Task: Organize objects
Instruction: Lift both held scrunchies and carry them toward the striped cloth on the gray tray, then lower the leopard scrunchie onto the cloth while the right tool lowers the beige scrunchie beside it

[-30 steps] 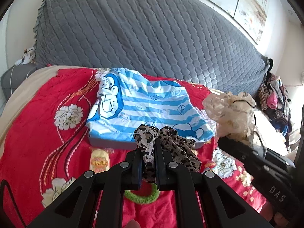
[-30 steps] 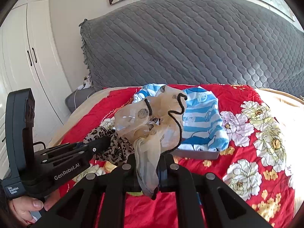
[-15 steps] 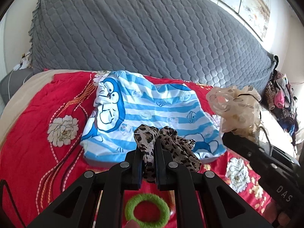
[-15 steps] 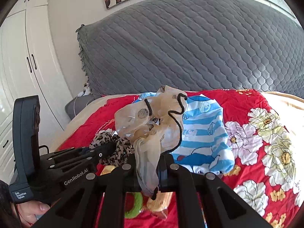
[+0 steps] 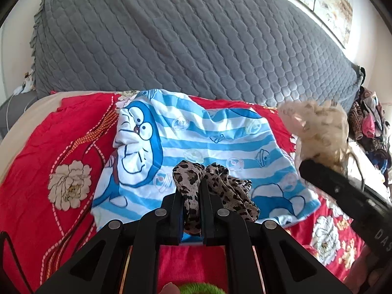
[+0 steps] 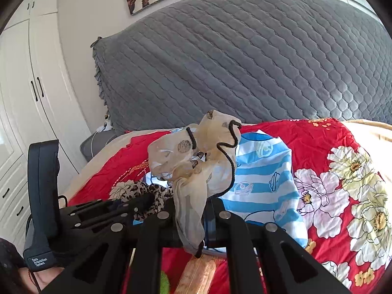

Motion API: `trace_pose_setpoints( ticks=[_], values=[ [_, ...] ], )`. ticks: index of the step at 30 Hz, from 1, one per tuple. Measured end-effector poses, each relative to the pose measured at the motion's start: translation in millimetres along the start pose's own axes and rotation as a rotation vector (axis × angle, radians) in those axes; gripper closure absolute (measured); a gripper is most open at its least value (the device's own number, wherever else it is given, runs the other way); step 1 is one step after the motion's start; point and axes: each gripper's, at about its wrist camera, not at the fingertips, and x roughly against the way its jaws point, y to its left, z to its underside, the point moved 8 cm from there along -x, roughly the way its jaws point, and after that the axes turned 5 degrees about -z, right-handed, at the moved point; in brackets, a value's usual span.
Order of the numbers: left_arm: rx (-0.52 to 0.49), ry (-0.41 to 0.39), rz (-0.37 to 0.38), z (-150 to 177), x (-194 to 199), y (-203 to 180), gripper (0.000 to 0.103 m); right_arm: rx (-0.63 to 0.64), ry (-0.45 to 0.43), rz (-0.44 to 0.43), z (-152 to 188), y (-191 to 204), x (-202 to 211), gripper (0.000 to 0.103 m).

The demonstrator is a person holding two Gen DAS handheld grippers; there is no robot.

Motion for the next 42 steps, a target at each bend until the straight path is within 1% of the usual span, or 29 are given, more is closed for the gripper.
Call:
trace_pose_setpoints(
  ticks=[6, 12, 16, 21, 24, 30, 34, 42],
  values=[
    [0.001, -0.005, -0.016, -8, -20, 1, 0.093, -0.025, 0.021, -0.002, 6, -19, -25, 0.093],
    [-0.013, 0.007, -0.038, -7, -42, 0, 0.093, -0.037, 0.042, -0.002, 12, -27, -50, 0.093],
    [0.010, 0.001, -0.051, -8, -53, 8, 0.093, -0.042, 0.068, 0.016, 22, -31, -68, 0.093],
    [0.013, 0.005, -0.066, -12, -65, 12, 0.093, -0.049, 0.084, 0.010, 32, -37, -83, 0.093],
    [0.003, 0.006, -0.073, -14, -73, 13, 0.093, -0.046, 0.092, 0.034, 36, -44, -88, 0.093],
    [-0.001, 0.009, -0.080, -13, -80, 11, 0.093, -0.072, 0.082, 0.045, 32, -51, -85, 0.093],
    [-0.002, 0.006, -0.075, -13, -81, 7, 0.093, -0.079, 0.092, 0.045, 34, -52, -87, 0.093],
    [-0.016, 0.026, -0.080, -8, -87, 4, 0.093, -0.067, 0.125, 0.064, 37, -51, -92, 0.093]
  ],
)
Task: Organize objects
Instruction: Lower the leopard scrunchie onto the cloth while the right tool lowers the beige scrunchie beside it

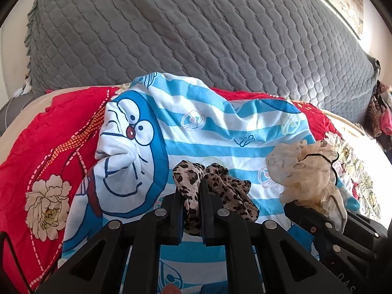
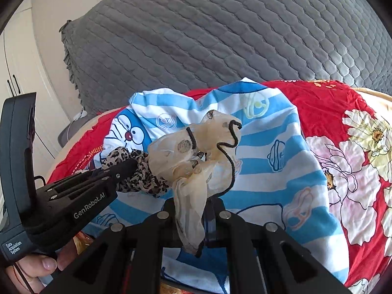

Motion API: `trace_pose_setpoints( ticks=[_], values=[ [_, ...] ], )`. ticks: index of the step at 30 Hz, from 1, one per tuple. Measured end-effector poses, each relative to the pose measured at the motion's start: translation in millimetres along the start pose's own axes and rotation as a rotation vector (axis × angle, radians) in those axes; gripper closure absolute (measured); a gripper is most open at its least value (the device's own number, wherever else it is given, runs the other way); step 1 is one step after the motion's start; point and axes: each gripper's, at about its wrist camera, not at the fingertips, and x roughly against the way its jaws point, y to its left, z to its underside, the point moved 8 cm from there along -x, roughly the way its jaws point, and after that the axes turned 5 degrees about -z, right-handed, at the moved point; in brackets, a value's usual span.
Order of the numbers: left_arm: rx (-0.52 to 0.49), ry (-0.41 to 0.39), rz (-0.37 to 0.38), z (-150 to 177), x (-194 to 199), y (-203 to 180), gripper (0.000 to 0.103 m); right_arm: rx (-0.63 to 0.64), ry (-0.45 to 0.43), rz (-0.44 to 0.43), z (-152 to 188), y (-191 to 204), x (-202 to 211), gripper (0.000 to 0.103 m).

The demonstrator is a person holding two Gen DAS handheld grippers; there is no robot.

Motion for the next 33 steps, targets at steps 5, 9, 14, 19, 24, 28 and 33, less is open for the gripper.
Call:
trace_pose_setpoints(
  ticks=[5, 9, 14, 19, 24, 28, 33],
  values=[
    [0.002, 0.013, -0.007, 4, -2, 3, 0.093, 0.016, 0.029, 0.015, 4, 2, -5, 0.093],
    [0.006, 0.020, -0.011, 7, -5, 6, 0.093, 0.020, 0.038, 0.025, 6, 1, -7, 0.093],
    [0.011, 0.034, -0.015, 12, -9, 7, 0.093, 0.011, 0.054, 0.036, 9, -2, -10, 0.093],
    [0.010, 0.043, -0.017, 16, -12, 5, 0.093, 0.001, 0.076, 0.045, 12, -6, -14, 0.093],
    [0.009, 0.055, -0.013, 19, -14, 6, 0.093, -0.005, 0.098, 0.057, 15, -8, -17, 0.093],
    [0.008, 0.065, -0.013, 21, -15, 6, 0.093, -0.004, 0.115, 0.061, 18, -8, -19, 0.092],
    [0.004, 0.077, -0.014, 23, -17, 7, 0.093, -0.019, 0.135, 0.057, 21, -11, -23, 0.091]
  ],
)
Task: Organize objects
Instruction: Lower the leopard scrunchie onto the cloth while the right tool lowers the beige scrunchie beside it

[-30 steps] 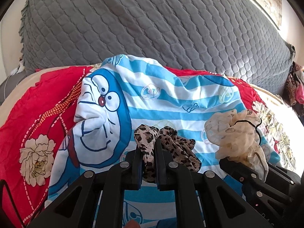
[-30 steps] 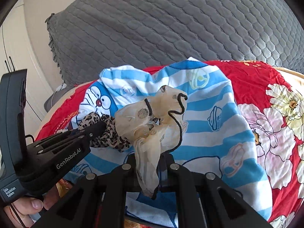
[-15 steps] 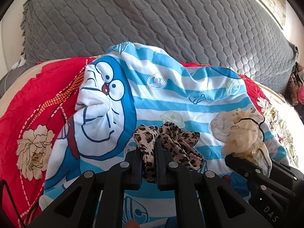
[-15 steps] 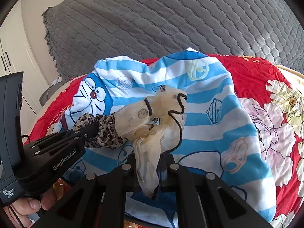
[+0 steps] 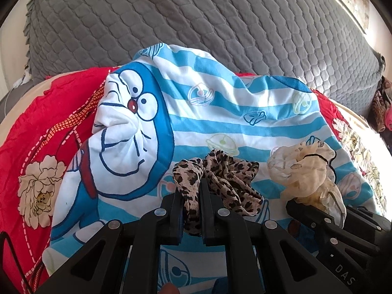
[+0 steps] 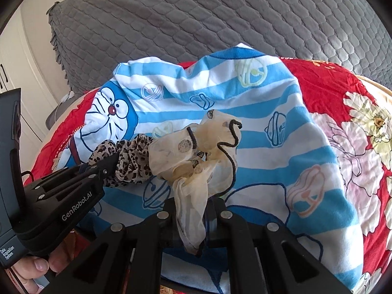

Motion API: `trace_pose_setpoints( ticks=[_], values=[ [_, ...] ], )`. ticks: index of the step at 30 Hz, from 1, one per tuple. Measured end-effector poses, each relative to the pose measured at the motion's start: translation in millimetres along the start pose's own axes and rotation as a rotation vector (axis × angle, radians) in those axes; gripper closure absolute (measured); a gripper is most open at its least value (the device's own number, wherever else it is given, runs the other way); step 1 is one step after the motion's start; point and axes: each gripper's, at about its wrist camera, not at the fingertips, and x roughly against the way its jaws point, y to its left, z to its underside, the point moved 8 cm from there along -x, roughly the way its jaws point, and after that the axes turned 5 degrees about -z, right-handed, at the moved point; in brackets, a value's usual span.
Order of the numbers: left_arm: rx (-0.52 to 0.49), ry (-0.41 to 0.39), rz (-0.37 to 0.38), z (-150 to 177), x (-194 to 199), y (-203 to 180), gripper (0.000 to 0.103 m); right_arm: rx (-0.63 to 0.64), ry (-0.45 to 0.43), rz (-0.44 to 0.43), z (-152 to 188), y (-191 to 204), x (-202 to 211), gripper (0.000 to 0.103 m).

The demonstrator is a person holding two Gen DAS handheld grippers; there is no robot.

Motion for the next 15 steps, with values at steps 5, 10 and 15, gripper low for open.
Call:
trace_pose_setpoints(
  ticks=[5, 10, 15],
  values=[
    [0.003, 0.015, 0.005, 2.0, -1.6, 0.4, 0.092, -0.007, 0.021, -0.001, 2.8, -1.4, -2.9, 0.088],
    [0.006, 0.024, 0.011, 3.2, -1.0, 0.0, 0.090, -0.010, 0.024, -0.001, 2.8, -1.6, -3.3, 0.088],
    [0.003, 0.028, 0.010, 5.1, 0.5, 0.6, 0.087, -0.010, 0.025, -0.001, 2.6, -1.8, -3.3, 0.088]
  ],
)
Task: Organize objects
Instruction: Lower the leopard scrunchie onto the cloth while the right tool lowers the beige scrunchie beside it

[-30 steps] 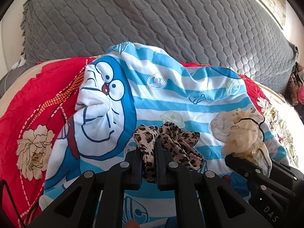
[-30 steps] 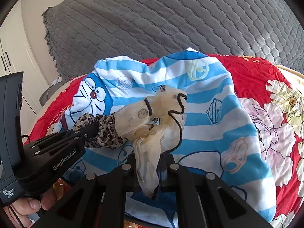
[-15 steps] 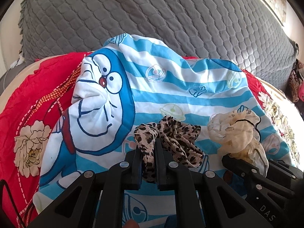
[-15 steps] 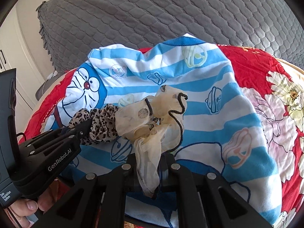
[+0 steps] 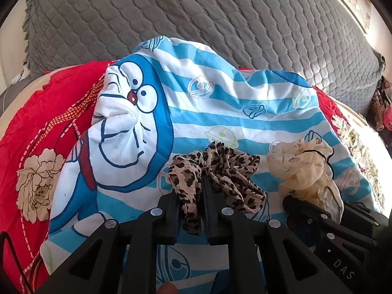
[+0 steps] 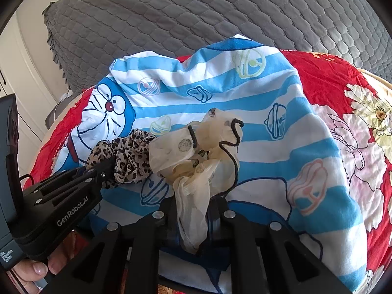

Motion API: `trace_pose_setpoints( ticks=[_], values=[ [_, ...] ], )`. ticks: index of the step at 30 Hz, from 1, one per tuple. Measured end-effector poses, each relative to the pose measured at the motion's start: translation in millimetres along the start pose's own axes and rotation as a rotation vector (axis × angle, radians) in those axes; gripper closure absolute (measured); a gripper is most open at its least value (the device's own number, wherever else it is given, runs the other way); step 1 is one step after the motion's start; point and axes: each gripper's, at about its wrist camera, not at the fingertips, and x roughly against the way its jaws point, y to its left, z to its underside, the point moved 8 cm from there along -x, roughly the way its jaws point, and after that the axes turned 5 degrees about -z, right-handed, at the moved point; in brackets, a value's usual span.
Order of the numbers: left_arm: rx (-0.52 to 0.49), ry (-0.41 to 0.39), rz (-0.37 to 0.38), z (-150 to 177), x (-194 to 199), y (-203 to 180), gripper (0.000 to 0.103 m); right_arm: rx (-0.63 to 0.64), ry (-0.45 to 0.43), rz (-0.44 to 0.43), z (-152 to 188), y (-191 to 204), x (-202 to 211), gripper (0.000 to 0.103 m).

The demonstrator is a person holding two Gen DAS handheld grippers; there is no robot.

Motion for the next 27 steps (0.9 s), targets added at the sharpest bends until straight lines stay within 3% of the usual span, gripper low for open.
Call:
trace_pose_setpoints(
  ticks=[9, 14, 27],
  values=[
    [-0.009, 0.006, -0.007, 4, 6, 1, 0.080, 0.002, 0.005, 0.001, 0, 0, 1, 0.082],
    [-0.021, 0.016, -0.009, 7, 10, 1, 0.075, -0.004, 0.008, -0.005, 0, 1, 3, 0.069],
    [-0.050, 0.038, -0.009, 13, 28, -4, 0.048, 0.014, -0.010, 0.041, -6, 5, 22, 0.057]
  ],
)
